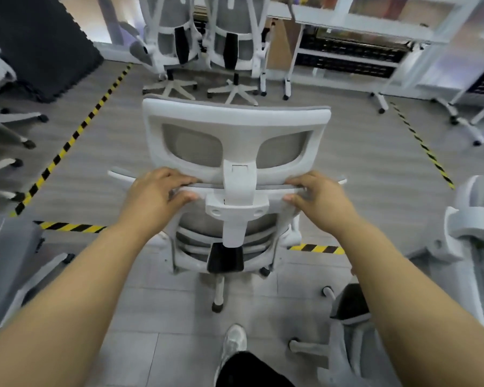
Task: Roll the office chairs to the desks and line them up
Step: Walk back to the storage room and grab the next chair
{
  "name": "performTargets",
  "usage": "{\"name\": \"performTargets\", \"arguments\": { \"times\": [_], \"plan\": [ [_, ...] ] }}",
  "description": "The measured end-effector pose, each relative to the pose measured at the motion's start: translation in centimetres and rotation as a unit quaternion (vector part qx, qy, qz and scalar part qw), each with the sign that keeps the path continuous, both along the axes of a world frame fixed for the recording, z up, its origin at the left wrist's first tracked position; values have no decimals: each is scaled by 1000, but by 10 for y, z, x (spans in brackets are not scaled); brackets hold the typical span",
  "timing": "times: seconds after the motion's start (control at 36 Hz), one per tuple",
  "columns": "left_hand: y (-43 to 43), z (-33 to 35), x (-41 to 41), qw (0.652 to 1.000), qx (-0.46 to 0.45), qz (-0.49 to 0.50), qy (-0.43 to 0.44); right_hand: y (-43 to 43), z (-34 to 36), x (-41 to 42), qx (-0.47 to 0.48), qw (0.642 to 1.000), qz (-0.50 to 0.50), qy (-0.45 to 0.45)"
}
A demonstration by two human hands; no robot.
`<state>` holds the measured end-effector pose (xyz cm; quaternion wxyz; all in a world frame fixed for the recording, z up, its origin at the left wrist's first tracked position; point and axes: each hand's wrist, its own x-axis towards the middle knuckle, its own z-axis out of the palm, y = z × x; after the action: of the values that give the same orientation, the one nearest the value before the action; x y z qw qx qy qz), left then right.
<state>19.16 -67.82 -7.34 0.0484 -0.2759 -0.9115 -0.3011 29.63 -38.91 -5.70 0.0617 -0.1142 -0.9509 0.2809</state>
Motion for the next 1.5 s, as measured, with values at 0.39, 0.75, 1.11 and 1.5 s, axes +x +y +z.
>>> {"name": "performTargets", "arguments": {
  "times": [0.39, 0.75, 1.11, 1.5],
  "plan": [
    [143, -7, -195, 998, -28, -51, 26, 113, 2, -154, 19, 996, -80, -19],
    [273, -18, -377, 989, -9, -143, 47, 221, 4, -287, 27, 987, -156, -4],
    [408, -7, -534, 980, -6, -199, 15, 321, 9, -419, 13, 972, -236, -12],
    [579, -3, -682, 977, 4, -212, 7, 483, 5, -554, 26, 970, -243, 19]
  ]
}}
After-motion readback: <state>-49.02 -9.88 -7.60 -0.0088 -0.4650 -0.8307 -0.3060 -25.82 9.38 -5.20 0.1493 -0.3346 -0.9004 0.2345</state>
